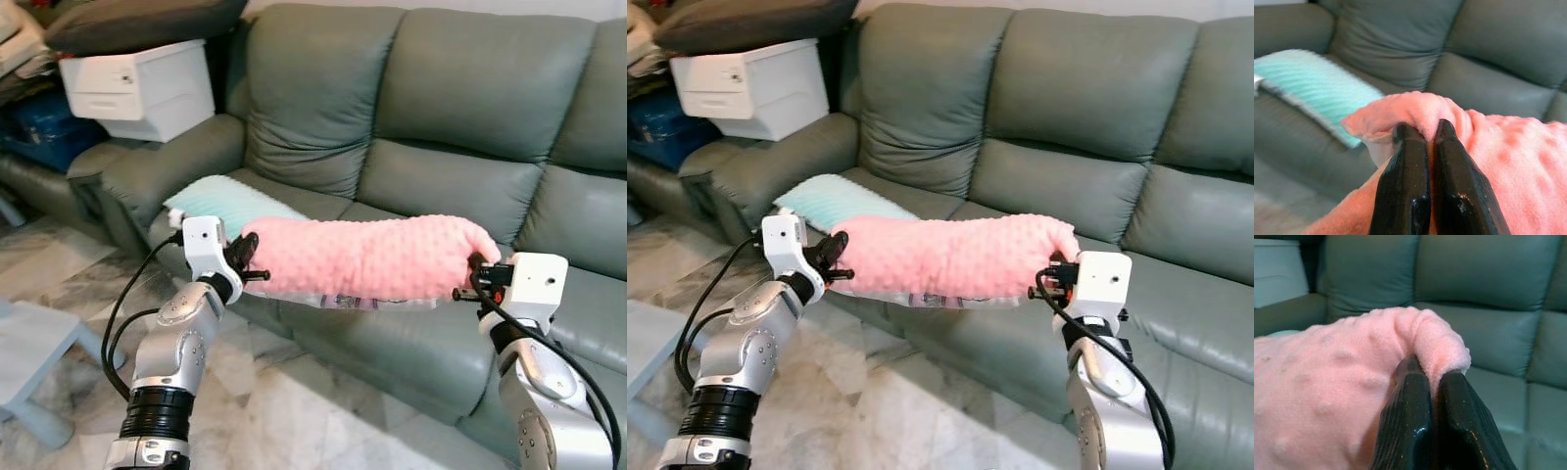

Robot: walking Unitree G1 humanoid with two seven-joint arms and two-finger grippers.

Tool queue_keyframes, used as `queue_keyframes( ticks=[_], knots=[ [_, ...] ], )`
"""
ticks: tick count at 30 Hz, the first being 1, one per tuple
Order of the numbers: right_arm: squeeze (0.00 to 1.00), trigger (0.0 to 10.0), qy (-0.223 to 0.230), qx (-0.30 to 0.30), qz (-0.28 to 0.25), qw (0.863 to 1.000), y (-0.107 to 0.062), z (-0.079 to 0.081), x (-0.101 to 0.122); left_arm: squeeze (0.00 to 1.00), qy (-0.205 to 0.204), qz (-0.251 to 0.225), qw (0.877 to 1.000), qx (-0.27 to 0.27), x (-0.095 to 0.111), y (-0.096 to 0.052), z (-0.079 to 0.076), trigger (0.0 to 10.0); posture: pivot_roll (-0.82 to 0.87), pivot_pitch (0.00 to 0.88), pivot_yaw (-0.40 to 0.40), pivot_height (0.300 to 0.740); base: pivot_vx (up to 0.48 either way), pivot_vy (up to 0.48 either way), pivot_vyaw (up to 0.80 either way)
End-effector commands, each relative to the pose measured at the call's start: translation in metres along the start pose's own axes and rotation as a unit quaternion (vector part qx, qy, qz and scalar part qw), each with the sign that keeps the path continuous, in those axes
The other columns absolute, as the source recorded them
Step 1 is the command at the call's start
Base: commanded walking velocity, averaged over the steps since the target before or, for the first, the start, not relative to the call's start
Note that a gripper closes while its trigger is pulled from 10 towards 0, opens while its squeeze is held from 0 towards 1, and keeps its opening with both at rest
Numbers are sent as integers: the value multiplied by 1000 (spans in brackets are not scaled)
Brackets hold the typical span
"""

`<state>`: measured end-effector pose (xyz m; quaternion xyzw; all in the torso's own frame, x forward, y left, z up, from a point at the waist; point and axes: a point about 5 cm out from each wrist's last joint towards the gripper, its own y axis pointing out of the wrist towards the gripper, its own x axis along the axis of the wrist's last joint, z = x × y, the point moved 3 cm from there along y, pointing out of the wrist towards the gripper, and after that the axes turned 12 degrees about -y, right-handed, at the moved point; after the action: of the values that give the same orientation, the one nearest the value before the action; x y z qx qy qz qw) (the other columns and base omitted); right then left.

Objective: Move the pillow to the sofa

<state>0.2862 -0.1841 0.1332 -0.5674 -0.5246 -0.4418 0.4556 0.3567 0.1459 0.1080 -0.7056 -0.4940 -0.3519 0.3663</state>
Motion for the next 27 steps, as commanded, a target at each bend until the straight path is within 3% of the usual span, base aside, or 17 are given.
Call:
queue_keyframes(
  ticks=[1, 16, 22, 27],
  knots=[
    [0, 10000, -7, -8, -20, 1000, -1, -6, 10, 0, 6, -1, 1000, -18, 3, 2, -10, 10000, -243, 42, 87, 740, 0, 480, 0],
    [0, 10000, -20, -23, -11, 999, -1, -9, 8, 0, 19, 25, 999, -18, -6, 4, -12, 10000, -243, 51, 88, 740, 0, 480, 0],
    [0, 10000, -16, -26, -10, 999, 0, -10, 8, 0, 43, 38, 998, -25, -12, 5, -17, 10000, -244, 51, 87, 740, 0, 0, 0],
    [0, 10000, -19, -29, -5, 999, 0, -11, 7, 0, 32, 20, 998, -44, -12, 4, -19, 10000, -245, 53, 85, 740, 0, 0, -348]
  ],
)
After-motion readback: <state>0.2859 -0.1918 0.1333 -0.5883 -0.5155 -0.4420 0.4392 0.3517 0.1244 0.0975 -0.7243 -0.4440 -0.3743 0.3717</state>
